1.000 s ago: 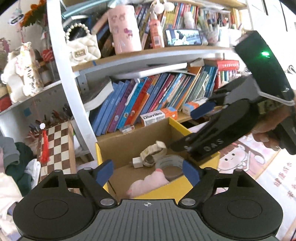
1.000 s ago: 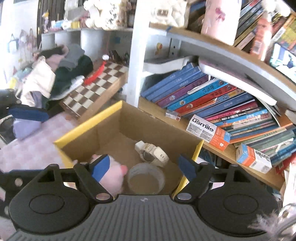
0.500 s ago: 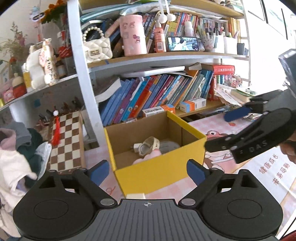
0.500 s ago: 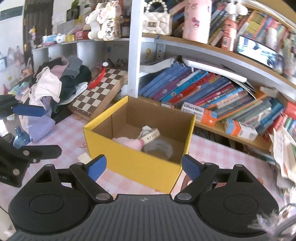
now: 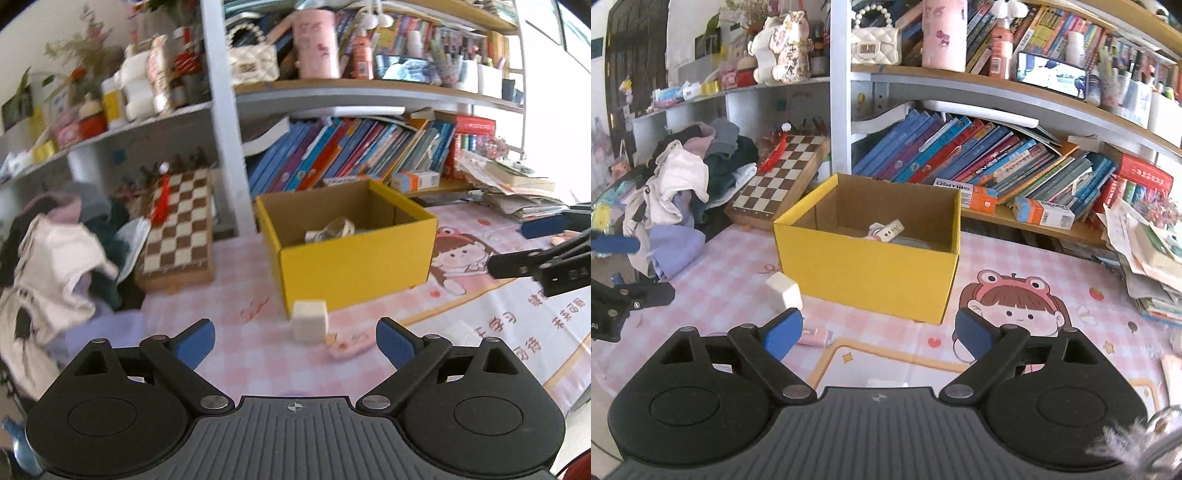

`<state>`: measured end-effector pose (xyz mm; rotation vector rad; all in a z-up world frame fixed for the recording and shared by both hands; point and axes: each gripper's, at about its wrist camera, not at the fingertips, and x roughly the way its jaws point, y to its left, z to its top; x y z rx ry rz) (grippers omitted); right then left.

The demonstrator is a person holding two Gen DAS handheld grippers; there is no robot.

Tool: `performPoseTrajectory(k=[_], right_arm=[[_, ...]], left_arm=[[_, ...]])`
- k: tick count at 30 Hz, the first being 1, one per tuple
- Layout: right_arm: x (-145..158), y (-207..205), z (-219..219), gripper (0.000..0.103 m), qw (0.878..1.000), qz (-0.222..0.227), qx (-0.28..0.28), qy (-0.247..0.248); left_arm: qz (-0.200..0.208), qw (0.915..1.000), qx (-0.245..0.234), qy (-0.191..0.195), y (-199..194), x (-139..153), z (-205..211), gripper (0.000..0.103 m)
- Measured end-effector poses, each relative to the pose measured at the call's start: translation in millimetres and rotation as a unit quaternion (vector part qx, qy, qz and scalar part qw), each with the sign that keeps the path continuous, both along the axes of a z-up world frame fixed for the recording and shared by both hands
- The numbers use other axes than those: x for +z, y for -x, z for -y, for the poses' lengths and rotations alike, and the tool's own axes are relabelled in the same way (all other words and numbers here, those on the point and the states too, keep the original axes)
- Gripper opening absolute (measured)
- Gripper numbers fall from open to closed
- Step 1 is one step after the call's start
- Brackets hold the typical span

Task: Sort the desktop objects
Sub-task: 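Move both grippers back from the box toward the toy car and white charger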

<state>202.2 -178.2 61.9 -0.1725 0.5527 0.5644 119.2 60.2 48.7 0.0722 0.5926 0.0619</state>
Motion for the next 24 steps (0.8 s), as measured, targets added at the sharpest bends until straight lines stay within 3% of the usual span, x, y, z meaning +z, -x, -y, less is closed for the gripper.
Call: performPoseTrajectory(k=[13, 24], right_arm=[[-25, 50, 8, 0.101, 0.999, -0.009, -0.028, -0.017], [-50, 73, 14, 0.103, 0.995, -0.028, -0.087, 0.034]], left_arm=[[-0.021, 0.9987, 0.033, 0.031, 39, -25, -7, 0.096], [-0.030, 0.9988, 0.024, 0.030, 56, -35, 8, 0.096]])
